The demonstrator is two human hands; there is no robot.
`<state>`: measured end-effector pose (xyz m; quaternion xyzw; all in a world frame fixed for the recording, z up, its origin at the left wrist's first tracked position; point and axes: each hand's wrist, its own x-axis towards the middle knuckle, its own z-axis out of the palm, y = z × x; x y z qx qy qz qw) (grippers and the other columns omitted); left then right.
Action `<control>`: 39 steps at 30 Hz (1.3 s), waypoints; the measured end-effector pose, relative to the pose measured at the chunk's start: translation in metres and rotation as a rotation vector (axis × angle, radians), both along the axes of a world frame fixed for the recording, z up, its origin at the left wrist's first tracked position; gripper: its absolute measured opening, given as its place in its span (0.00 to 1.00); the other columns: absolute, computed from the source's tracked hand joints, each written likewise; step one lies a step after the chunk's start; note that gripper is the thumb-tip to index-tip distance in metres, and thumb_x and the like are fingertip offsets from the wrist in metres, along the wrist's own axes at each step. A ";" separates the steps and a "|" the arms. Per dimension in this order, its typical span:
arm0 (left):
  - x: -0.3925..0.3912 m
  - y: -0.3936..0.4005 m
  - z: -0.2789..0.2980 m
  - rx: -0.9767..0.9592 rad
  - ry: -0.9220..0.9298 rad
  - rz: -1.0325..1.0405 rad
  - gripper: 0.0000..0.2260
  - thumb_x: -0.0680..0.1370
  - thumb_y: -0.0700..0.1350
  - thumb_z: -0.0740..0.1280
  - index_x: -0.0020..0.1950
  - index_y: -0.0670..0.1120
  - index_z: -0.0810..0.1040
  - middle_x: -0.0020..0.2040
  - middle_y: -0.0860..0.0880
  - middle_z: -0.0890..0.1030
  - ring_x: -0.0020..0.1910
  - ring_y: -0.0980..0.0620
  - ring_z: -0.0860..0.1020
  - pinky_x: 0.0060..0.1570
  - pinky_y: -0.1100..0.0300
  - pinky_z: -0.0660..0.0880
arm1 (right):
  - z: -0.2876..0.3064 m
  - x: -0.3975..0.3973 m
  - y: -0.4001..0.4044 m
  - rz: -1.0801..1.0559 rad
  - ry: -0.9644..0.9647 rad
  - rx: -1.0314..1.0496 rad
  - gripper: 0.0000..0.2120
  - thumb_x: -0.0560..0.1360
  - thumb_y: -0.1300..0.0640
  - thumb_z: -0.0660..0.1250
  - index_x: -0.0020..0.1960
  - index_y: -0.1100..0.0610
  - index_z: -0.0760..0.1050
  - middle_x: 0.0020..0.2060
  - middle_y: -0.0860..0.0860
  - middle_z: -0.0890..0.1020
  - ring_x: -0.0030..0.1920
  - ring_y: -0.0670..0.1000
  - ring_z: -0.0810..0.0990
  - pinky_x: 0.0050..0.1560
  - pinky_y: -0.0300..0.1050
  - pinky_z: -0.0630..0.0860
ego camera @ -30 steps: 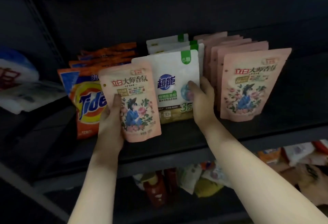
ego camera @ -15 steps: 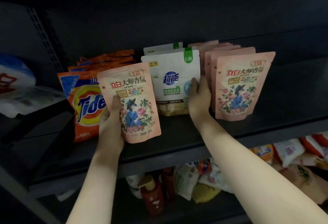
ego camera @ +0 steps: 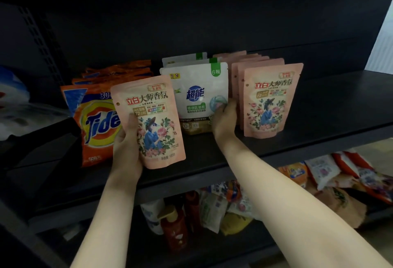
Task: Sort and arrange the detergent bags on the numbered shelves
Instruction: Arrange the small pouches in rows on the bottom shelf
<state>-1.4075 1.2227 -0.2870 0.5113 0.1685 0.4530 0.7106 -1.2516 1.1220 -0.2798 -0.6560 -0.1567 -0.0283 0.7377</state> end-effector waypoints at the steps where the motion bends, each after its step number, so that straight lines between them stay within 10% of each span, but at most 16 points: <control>1: -0.001 0.000 0.000 -0.001 -0.001 -0.004 0.07 0.79 0.52 0.62 0.51 0.52 0.78 0.43 0.54 0.85 0.43 0.55 0.84 0.40 0.58 0.81 | 0.001 0.001 0.000 0.010 0.008 -0.010 0.12 0.81 0.65 0.53 0.64 0.65 0.66 0.61 0.58 0.74 0.56 0.47 0.72 0.56 0.35 0.68; 21: -0.001 -0.013 0.002 0.030 0.066 0.034 0.08 0.78 0.54 0.63 0.52 0.54 0.78 0.49 0.51 0.84 0.46 0.53 0.83 0.45 0.53 0.78 | -0.017 -0.031 -0.029 0.045 -0.025 -0.269 0.27 0.78 0.65 0.58 0.75 0.58 0.55 0.73 0.54 0.63 0.73 0.52 0.61 0.74 0.47 0.58; 26: 0.012 -0.046 0.006 0.049 0.096 0.038 0.06 0.78 0.52 0.63 0.45 0.53 0.78 0.39 0.54 0.84 0.39 0.57 0.82 0.41 0.57 0.76 | -0.017 -0.047 -0.094 0.174 -0.177 -0.426 0.20 0.80 0.62 0.57 0.71 0.56 0.63 0.65 0.53 0.73 0.65 0.52 0.71 0.56 0.31 0.63; 35: 0.094 -0.137 0.018 0.120 0.099 -0.109 0.05 0.79 0.51 0.62 0.46 0.56 0.76 0.37 0.59 0.82 0.35 0.63 0.81 0.31 0.67 0.77 | -0.005 0.034 -0.204 -0.095 -0.386 -0.732 0.20 0.77 0.64 0.58 0.68 0.58 0.69 0.66 0.56 0.72 0.66 0.54 0.70 0.62 0.40 0.65; 39: 0.129 -0.168 0.022 0.171 0.121 -0.164 0.08 0.80 0.53 0.61 0.54 0.54 0.77 0.51 0.54 0.82 0.48 0.57 0.81 0.46 0.59 0.79 | 0.003 0.071 -0.222 -0.121 -0.327 -0.756 0.19 0.78 0.64 0.58 0.68 0.59 0.69 0.65 0.58 0.71 0.62 0.58 0.73 0.52 0.41 0.69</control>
